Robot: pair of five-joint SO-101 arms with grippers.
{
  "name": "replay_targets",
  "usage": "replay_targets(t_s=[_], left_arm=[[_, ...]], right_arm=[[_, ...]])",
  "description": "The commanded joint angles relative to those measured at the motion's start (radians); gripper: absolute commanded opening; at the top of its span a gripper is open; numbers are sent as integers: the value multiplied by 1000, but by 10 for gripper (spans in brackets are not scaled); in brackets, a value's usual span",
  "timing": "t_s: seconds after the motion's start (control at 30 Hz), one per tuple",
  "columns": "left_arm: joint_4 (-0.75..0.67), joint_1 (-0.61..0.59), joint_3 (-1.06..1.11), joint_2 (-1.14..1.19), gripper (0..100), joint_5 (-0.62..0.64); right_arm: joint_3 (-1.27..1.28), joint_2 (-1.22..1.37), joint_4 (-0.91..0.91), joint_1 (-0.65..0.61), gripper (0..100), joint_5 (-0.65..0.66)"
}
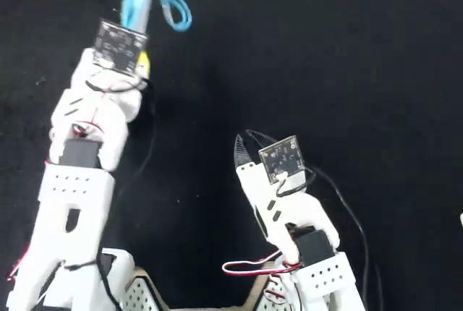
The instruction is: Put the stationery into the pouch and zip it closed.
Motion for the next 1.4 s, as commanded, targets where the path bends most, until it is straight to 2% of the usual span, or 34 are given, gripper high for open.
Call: replay_targets(t_s=[0.0, 0.1, 0.4, 0.6, 0.77, 1.0, 1.1, 1.23, 1.37], left_arm=[[-25, -107, -150, 40, 30, -3], [-25, -93, -136, 86, 30, -3], [-32, 62, -47, 232, 33, -2], [-26, 110, -53, 305, 33, -2], [-15, 150, -42, 318, 33, 0], [54, 220, -42, 319, 34, 6], [54, 263, -30, 311, 56, 87], [48, 311, -30, 319, 173, 201], [46, 329, -36, 319, 188, 250]], right_arm=[[-2, -13, 3, 29, 56, -2], [-2, -13, 3, 29, 56, -2], [-2, -13, 5, 29, 56, -3], [-2, -13, 8, 6, 54, -3], [-4, -24, 140, -3, 54, -2], [-2, -35, 140, 100, 55, -2], [-2, -36, 147, 107, 56, -2], [-2, -36, 147, 106, 56, -2], [-2, -36, 147, 106, 56, -2]])
